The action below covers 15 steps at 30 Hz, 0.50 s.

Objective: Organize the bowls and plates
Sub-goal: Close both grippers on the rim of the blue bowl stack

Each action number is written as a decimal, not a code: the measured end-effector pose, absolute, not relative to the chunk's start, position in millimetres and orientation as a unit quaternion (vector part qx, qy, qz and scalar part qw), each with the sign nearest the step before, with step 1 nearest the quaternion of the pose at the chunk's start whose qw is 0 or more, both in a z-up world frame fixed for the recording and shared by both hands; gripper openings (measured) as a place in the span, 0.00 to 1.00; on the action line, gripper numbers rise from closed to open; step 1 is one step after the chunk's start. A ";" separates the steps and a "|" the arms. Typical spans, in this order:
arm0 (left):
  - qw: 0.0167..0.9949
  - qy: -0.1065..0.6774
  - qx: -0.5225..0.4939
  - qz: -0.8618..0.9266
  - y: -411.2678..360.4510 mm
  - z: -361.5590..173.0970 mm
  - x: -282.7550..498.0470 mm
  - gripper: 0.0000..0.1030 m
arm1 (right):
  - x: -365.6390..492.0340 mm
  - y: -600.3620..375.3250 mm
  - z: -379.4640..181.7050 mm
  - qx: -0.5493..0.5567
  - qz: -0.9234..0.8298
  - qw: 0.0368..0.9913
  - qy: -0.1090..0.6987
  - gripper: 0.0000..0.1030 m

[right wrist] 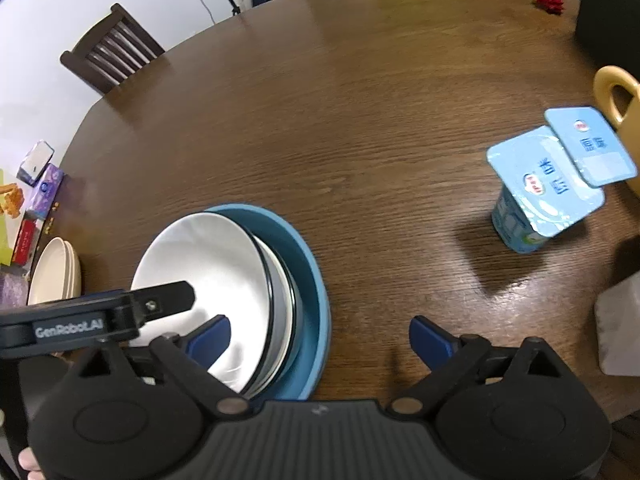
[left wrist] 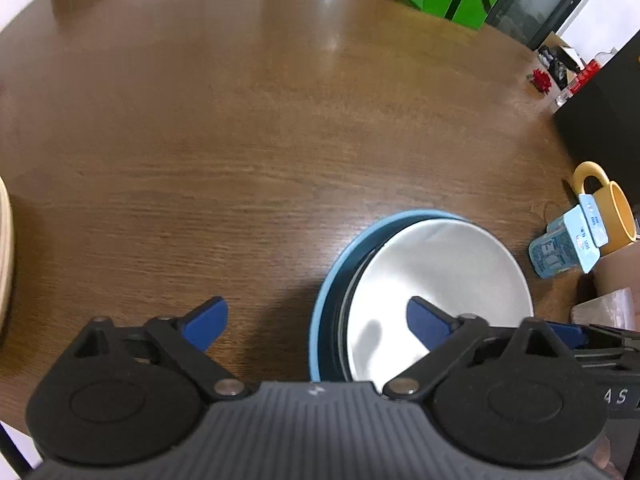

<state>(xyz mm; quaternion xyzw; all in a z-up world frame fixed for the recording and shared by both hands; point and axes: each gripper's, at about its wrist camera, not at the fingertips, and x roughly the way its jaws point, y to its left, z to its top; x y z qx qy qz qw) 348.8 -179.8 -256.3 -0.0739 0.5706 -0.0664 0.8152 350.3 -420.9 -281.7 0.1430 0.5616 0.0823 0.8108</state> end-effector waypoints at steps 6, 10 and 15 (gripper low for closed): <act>0.804 0.582 -0.087 -0.084 -181.9 -267.2 353.0 0.73 | 360.9 -421.0 -304.1 0.161 0.103 0.796 0.574 0.77; 0.801 0.582 -0.098 -0.100 -179.2 -268.6 358.0 0.68 | 365.6 -422.3 -314.9 0.181 0.108 0.791 0.575 0.75; 0.794 0.583 -0.122 -0.119 -176.3 -270.4 360.8 0.58 | 372.2 -423.7 -325.3 0.201 0.108 0.780 0.583 0.67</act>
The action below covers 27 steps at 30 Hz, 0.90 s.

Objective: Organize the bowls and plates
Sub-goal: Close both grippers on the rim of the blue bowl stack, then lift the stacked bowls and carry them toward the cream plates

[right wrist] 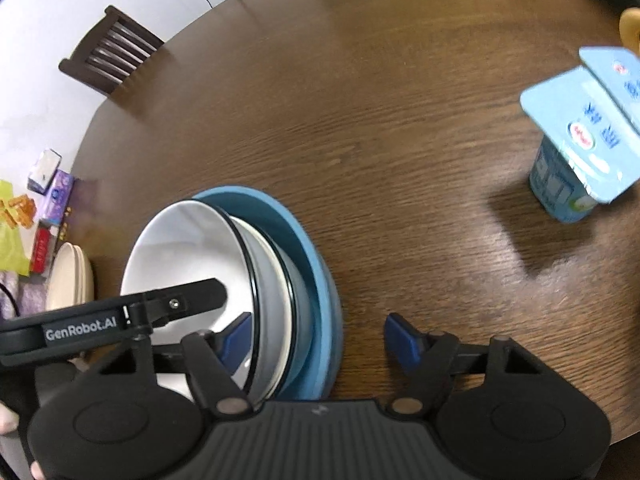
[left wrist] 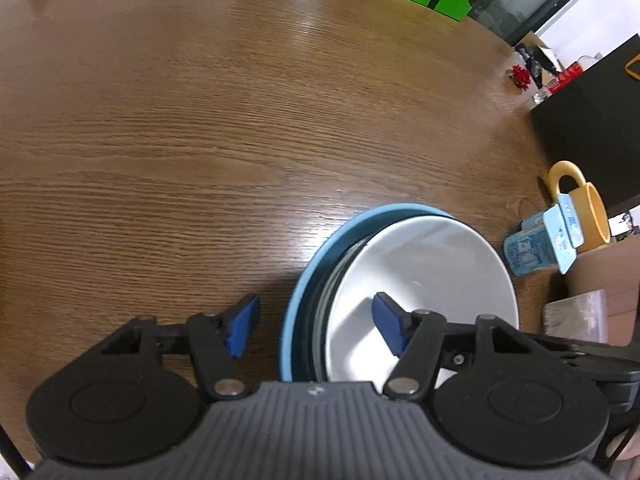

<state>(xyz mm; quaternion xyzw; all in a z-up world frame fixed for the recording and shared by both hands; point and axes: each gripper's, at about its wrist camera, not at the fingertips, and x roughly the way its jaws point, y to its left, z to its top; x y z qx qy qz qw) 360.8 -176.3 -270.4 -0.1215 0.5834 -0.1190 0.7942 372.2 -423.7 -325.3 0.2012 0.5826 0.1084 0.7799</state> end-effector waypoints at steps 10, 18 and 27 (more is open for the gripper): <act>0.793 0.578 -0.140 -0.133 -177.9 -271.4 360.1 0.48 | 371.4 -426.0 -333.5 0.243 0.139 0.770 0.574 0.48; 0.799 0.571 -0.137 -0.131 -177.8 -270.9 357.0 0.48 | 366.1 -426.6 -331.1 0.241 0.139 0.774 0.569 0.48; 0.802 0.568 -0.129 -0.134 -179.4 -270.7 358.0 0.47 | 360.3 -430.7 -329.7 0.245 0.136 0.777 0.564 0.47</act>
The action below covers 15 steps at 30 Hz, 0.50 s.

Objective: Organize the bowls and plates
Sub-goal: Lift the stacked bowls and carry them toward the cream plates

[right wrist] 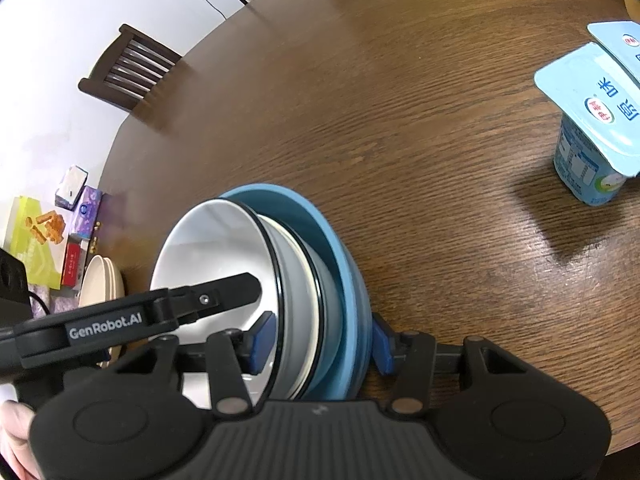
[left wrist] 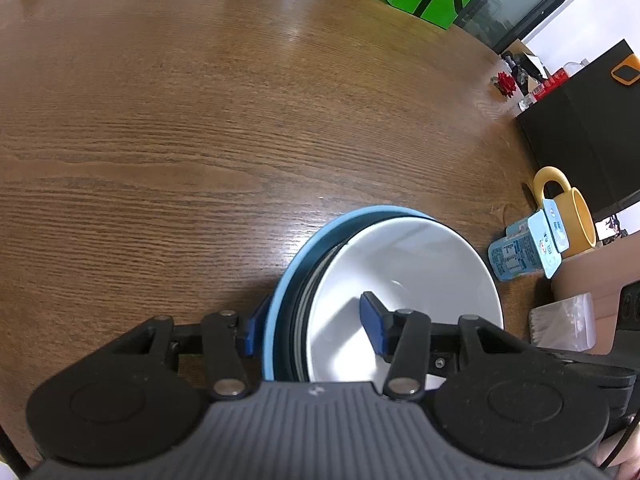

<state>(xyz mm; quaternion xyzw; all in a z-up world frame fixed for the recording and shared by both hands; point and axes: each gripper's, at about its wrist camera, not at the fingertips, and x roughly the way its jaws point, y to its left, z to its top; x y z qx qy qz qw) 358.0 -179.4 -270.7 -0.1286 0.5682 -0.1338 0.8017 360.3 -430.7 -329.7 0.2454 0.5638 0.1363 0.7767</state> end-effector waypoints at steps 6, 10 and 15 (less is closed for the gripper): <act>0.804 0.567 -0.118 -0.133 -183.8 -269.3 359.8 0.47 | 357.4 -433.4 -327.2 0.248 0.136 0.779 0.559 0.47; 0.804 0.566 -0.119 -0.135 -183.0 -270.0 360.4 0.47 | 356.0 -434.1 -326.0 0.249 0.135 0.780 0.558 0.46; 0.805 0.565 -0.116 -0.138 -182.3 -268.9 360.9 0.47 | 353.7 -434.1 -322.9 0.249 0.135 0.783 0.554 0.46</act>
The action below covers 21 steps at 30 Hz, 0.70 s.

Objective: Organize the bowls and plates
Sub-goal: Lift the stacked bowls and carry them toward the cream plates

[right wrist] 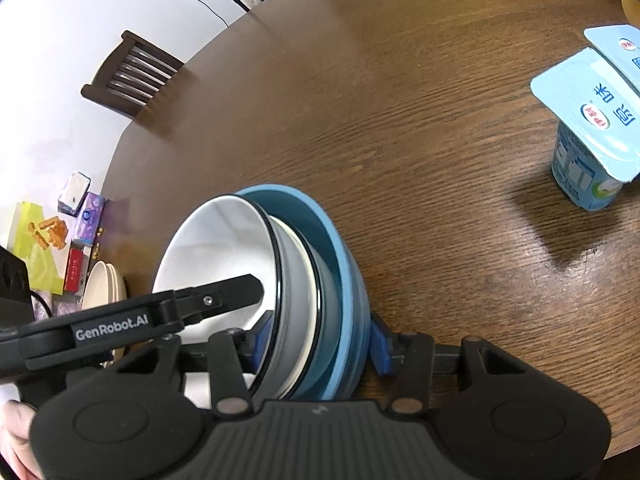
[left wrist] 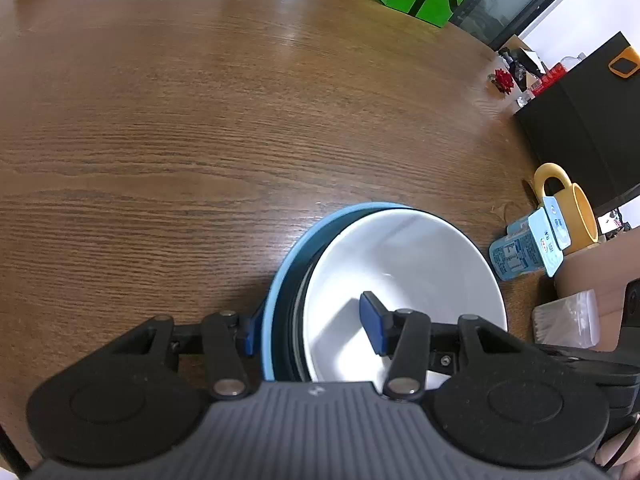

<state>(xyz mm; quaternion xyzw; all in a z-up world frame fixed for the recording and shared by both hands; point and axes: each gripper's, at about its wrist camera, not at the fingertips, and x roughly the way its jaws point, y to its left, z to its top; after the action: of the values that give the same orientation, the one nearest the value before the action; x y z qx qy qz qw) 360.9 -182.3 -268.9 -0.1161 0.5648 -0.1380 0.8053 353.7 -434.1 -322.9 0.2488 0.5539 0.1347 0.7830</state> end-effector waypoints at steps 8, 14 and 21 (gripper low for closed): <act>0.809 0.560 -0.115 -0.140 -180.9 -266.2 361.2 0.47 | 350.9 -434.1 -319.5 0.247 0.136 0.789 0.546 0.45; 0.810 0.558 -0.115 -0.141 -179.3 -263.5 361.7 0.47 | 349.6 -433.1 -318.0 0.245 0.136 0.791 0.544 0.45; 0.811 0.556 -0.117 -0.141 -174.5 -261.3 362.8 0.47 | 349.5 -430.6 -314.6 0.242 0.140 0.793 0.541 0.45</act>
<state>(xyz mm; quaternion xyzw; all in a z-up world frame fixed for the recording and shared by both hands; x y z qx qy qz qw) 362.8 -174.5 -261.3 -0.1167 0.5556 -0.1412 0.8110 349.5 -430.6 -314.6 0.2415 0.5411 0.1402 0.7933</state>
